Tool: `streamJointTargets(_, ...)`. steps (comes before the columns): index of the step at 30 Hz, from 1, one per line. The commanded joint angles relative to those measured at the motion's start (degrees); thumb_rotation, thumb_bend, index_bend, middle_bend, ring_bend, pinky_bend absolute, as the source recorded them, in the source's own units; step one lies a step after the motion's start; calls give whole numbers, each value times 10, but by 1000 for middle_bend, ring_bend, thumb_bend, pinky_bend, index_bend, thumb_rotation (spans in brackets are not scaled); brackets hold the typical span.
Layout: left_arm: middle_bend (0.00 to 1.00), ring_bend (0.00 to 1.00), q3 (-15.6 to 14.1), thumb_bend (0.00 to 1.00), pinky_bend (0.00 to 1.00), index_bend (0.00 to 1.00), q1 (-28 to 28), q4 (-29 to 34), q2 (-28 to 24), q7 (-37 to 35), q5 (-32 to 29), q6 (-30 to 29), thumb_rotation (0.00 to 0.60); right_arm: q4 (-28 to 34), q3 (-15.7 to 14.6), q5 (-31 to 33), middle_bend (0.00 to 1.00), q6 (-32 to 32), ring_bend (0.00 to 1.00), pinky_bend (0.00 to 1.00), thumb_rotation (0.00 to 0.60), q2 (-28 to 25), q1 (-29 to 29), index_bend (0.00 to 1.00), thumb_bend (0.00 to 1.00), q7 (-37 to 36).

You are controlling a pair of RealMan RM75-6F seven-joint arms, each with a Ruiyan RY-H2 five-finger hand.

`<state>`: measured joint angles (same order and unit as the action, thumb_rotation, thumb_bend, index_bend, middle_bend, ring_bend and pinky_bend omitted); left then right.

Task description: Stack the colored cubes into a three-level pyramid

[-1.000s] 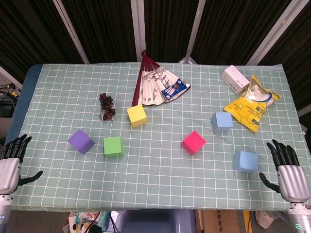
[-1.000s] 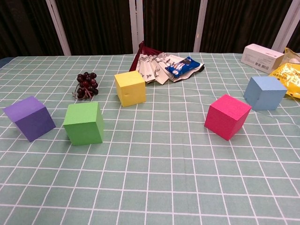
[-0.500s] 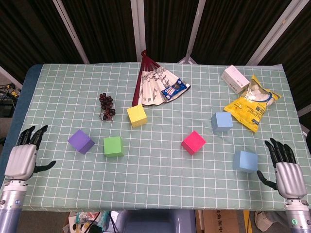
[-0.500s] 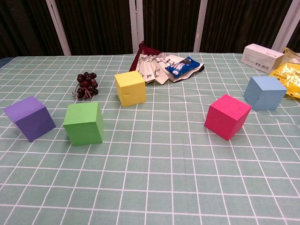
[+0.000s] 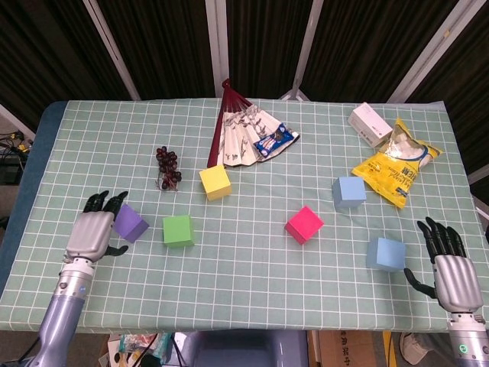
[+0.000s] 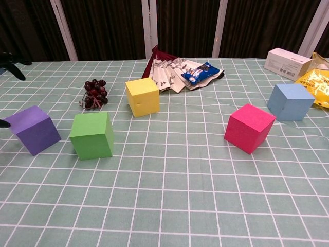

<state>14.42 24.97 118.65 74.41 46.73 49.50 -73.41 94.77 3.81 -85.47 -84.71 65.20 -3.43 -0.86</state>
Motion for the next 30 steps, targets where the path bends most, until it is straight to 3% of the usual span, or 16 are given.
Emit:
streamJointTargets(1,159,0,23,138,0,0,57,-5,51,53,-69,-2,600,1,0,1,0,1,0,0,600,0,0,0,300,-2)
streamJointTargets(11,220,0,39,143,0,0,142,-55,142,118,-163,-31,600,2,3,11,0,3,0,0,600,-5,1,0,299,-17)
streamJointTargets(18,245,0,33,150,0,0,180,-89,182,142,-200,-43,600,4,4,15,0,5,0,0,600,-8,2,0,299,-23)
streamJointTargets(30,360,8,36,310,0,0,220,-141,221,138,-224,-38,600,8,5,21,0,7,0,0,600,-10,3,0,300,-32)
